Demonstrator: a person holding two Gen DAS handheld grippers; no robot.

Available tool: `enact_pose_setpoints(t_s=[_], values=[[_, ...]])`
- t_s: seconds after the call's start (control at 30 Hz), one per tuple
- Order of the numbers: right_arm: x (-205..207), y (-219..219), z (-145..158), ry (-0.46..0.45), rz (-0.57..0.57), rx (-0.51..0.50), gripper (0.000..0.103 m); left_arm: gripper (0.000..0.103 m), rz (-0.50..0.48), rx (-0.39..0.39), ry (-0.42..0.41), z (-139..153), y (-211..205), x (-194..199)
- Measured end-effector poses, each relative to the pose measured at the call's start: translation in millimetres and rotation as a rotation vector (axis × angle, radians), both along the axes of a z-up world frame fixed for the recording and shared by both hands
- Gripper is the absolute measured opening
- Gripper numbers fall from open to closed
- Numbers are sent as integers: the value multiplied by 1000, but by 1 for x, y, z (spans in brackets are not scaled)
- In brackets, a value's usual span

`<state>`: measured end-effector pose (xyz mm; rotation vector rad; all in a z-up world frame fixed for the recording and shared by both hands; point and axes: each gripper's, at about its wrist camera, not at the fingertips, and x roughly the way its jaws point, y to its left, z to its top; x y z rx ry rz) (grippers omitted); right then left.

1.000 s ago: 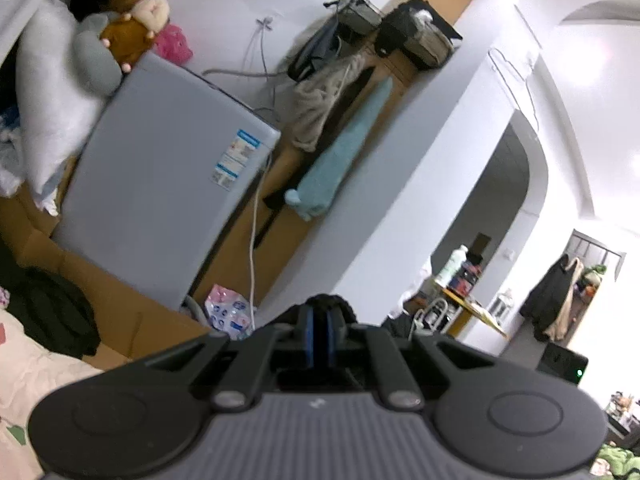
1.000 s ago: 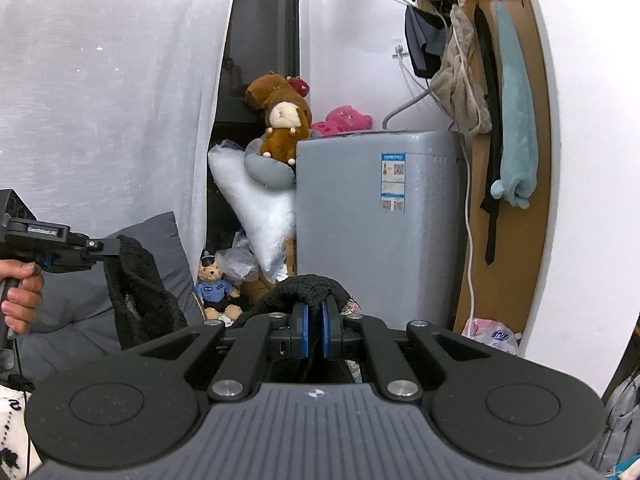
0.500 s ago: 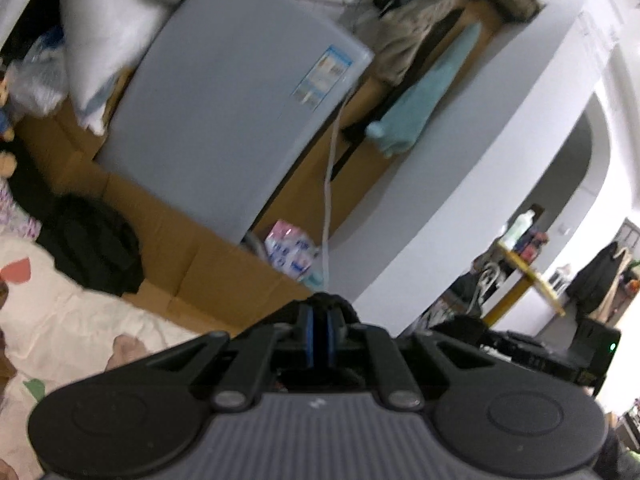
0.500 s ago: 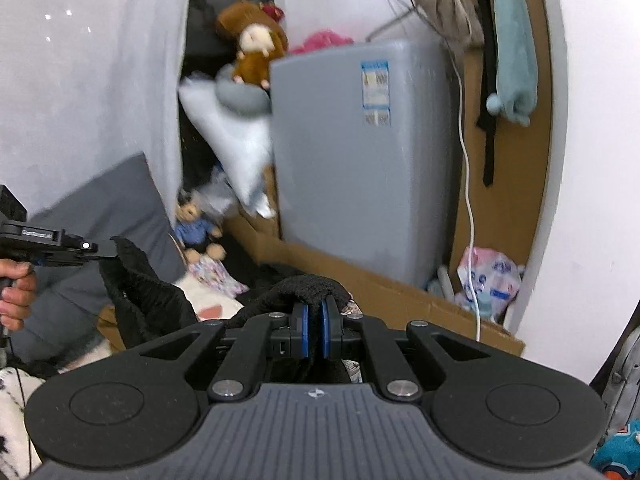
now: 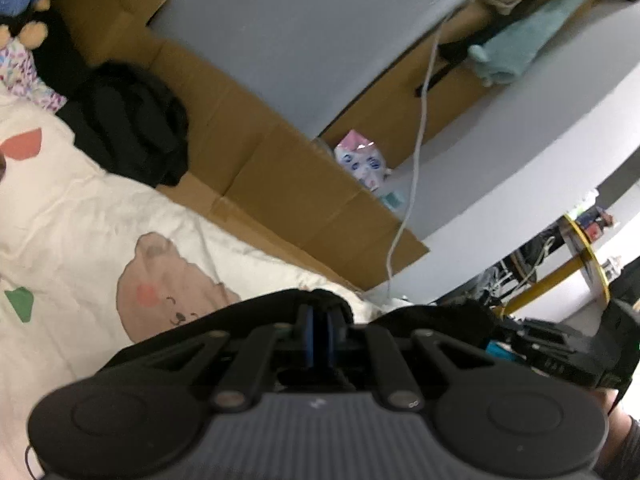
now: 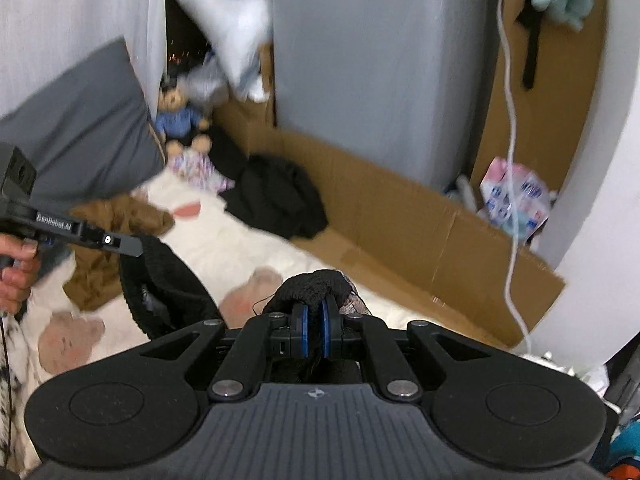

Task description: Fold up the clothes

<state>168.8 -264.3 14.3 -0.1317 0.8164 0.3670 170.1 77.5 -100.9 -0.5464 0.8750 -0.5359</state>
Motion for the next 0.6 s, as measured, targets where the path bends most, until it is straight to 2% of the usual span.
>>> enact_pose_setpoints(t_s=[0.17,0.33,0.43,0.6], values=[[18,-8,-51,78,-35,13,7,7,-18,8,58,-33,2,24],[34,-14,-93,128,-57,21,7,7,-48,61,92,-66,-11,43],[39,-17,-121,170,-95,57,7,7,-77,89,146,-89,-19,43],[29,-13,-158,239,-77,43,7,7,-132,137,200,-115,-27,31]])
